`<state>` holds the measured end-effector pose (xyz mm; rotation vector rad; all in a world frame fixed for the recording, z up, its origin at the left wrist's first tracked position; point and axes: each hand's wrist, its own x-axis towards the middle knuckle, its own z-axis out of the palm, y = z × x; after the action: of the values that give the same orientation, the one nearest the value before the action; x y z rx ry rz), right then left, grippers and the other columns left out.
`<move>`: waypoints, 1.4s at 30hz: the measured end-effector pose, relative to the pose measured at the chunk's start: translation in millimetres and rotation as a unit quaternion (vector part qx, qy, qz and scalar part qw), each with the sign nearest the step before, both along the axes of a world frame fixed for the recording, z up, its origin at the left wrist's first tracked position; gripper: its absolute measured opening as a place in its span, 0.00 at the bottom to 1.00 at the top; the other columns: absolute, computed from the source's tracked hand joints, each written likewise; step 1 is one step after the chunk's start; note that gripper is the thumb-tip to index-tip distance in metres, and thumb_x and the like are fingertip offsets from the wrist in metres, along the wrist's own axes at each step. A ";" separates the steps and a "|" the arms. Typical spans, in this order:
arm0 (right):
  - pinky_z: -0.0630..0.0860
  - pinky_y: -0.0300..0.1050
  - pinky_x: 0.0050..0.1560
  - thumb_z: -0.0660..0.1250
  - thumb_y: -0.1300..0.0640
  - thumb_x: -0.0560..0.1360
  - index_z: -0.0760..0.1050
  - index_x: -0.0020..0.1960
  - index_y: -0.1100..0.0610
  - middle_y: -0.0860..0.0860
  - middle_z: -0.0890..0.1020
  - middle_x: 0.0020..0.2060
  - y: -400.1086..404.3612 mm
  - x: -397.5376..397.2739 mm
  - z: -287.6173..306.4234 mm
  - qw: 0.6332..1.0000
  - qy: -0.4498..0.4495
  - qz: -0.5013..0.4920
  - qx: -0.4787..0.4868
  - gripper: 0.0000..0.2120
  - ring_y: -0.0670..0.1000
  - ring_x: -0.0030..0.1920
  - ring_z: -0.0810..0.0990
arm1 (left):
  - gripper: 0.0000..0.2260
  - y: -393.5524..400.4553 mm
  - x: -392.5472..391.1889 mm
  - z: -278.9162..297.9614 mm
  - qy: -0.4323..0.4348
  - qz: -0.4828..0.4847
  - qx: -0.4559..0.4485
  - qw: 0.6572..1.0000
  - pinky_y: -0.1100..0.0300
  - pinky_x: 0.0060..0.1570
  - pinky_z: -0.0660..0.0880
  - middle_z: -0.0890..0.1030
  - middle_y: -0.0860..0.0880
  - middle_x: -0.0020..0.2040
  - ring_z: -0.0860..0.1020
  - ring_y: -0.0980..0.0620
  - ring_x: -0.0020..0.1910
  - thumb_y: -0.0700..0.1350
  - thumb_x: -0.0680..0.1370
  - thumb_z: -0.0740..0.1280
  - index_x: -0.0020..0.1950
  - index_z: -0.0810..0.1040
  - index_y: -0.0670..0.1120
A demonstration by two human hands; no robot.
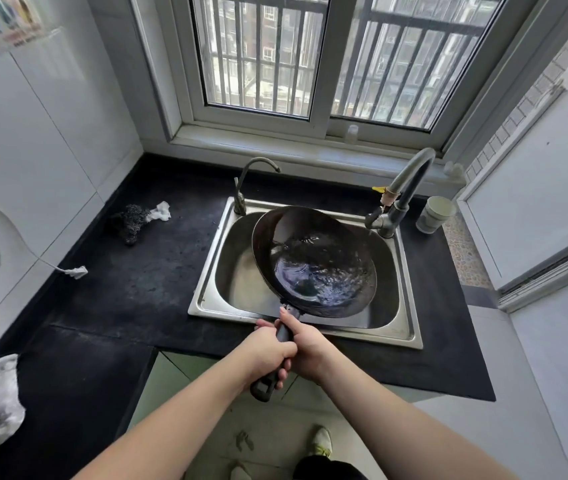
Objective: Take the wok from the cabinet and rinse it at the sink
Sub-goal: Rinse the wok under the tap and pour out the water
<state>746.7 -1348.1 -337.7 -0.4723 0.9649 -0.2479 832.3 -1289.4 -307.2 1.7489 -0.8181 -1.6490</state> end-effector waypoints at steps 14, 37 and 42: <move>0.77 0.41 0.28 0.62 0.51 0.80 0.81 0.46 0.66 0.58 0.86 0.45 4.7 -4.4 -6.5 0.974 0.147 0.022 -0.171 0.19 0.53 0.31 0.82 | 0.07 16.8 -0.8 -22.1 0.081 0.002 -0.062 0.995 0.62 0.21 0.69 0.71 0.48 0.24 0.67 0.51 0.17 0.43 0.65 0.62 0.41 0.68 0.43; 0.76 0.41 0.28 0.61 0.42 0.77 0.85 0.44 0.58 0.53 0.85 0.35 -13.7 5.2 10.6 0.998 -0.045 0.017 0.051 0.22 0.53 0.27 0.81 | 0.05 -15.4 1.2 5.5 -0.055 0.018 0.021 0.998 0.63 0.18 0.71 0.72 0.45 0.27 0.70 0.53 0.16 0.36 0.75 0.59 0.49 0.68 0.42; 0.80 0.46 0.45 0.60 0.49 0.80 0.84 0.40 0.62 0.56 0.86 0.43 -1.4 4.8 -5.1 0.999 -0.046 -0.009 -0.015 0.22 0.53 0.41 0.85 | 0.02 7.4 8.8 -15.1 -0.112 -0.025 -0.038 0.993 0.60 0.19 0.72 0.75 0.47 0.25 0.73 0.51 0.17 0.39 0.71 0.60 0.42 0.69 0.43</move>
<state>751.5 -1349.5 -342.8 -0.4760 0.8769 -0.2982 841.1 -1282.0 -322.4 1.8966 -1.0220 -1.4494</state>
